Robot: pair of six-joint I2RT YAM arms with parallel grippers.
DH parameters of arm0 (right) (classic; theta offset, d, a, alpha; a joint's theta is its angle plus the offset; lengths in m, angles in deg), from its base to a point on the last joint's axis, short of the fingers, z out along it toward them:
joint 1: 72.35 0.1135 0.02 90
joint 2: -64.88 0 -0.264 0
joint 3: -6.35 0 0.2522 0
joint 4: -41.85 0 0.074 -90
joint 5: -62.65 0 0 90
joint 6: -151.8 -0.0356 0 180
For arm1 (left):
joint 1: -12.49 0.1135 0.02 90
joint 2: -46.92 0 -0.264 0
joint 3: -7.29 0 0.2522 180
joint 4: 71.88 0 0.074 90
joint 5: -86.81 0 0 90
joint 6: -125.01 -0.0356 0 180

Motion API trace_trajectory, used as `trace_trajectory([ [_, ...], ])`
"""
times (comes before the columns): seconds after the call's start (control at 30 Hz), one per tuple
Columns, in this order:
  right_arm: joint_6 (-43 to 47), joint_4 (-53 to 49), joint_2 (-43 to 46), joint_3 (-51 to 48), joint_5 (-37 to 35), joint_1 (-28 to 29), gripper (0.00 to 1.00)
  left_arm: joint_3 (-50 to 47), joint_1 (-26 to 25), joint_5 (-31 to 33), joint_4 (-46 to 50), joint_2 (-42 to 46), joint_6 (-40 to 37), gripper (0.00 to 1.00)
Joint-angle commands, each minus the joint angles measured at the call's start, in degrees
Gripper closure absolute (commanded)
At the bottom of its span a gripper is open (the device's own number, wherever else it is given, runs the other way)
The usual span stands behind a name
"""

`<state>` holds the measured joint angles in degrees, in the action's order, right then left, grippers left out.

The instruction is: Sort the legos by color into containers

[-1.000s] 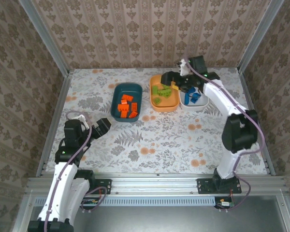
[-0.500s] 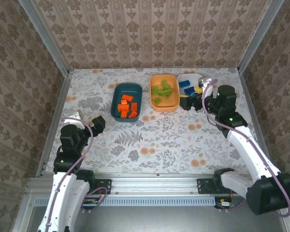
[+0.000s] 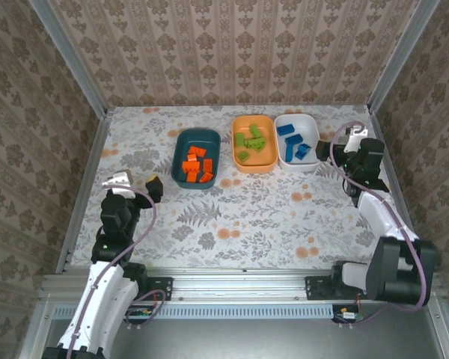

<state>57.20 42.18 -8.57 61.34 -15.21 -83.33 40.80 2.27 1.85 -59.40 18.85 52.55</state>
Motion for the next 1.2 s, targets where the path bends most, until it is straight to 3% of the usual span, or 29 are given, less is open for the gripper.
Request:
trace_trajectory([
  [0.0,1.6,5.3,-4.8,-1.8,-0.6,-0.3,0.0,-0.1,-0.3,2.5,-3.9,-0.7,-2.5,0.0],
  [0.07,0.1,7.4,-8.8,-1.5,0.6,-0.3,0.0,0.4,-0.4,3.7,-3.9,-1.8,-2.7,0.0],
  [0.13,1.2,2.5,-9.7,1.0,1.7,0.4,0.0,1.2,-0.4,4.1,-3.9,-2.9,-3.5,0.0],
  [0.27,-0.7,0.6,-8.1,0.1,3.2,2.0,0.0,2.9,-0.4,6.0,-2.5,-5.9,-5.5,0.0],
  [0.47,-1.3,13.7,-10.1,-7.0,0.9,4.0,0.0,4.4,0.2,11.5,-4.7,-14.2,-8.3,0.0],
  [0.73,-1.8,27.0,-10.3,-15.1,-1.8,4.4,0.0,4.9,4.0,12.4,-18.9,-33.6,-14.1,0.0],
  [0.93,-1.6,26.2,-10.8,-14.3,-1.2,4.4,0.0,7.1,4.3,11.9,-27.8,-46.0,-18.4,0.0],
  [1.17,-1.6,26.5,-10.7,-14.6,-1.1,4.5,0.0,8.0,6.1,8.1,-35.0,-53.7,-20.2,0.0],
])
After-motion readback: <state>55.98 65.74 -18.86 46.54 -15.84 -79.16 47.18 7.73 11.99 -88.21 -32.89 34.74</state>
